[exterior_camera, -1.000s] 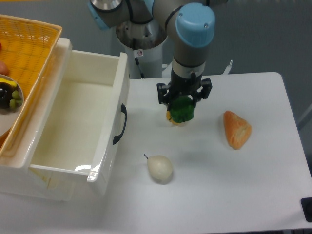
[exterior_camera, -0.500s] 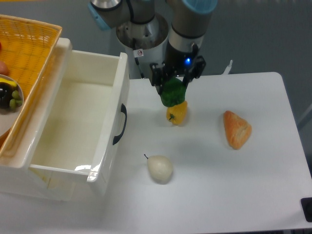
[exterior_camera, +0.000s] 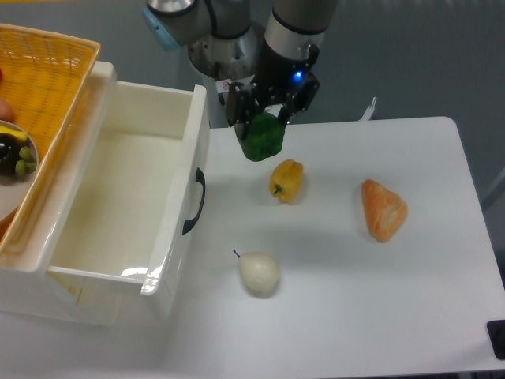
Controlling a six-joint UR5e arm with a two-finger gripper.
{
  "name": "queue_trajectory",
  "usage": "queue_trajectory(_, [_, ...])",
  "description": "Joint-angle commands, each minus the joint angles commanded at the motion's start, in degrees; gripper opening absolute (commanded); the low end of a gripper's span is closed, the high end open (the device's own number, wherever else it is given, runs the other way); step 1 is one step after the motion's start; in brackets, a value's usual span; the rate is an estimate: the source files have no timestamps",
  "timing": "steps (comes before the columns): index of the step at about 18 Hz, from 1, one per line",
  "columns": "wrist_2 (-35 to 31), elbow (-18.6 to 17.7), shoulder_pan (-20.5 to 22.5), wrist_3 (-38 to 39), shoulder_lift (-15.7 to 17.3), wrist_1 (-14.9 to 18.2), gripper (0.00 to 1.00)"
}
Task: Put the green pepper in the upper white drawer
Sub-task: 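Carry the green pepper over the open white drawer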
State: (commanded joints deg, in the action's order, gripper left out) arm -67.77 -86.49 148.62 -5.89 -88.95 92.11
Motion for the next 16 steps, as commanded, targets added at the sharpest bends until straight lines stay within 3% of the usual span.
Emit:
queue_trajectory(10, [5.53,-0.09,-1.32,2.73,0.88,-0.09,0.41])
queue_trajectory(16, [6.07,-0.44,-5.18,2.29,-0.09,-0.26,0.42])
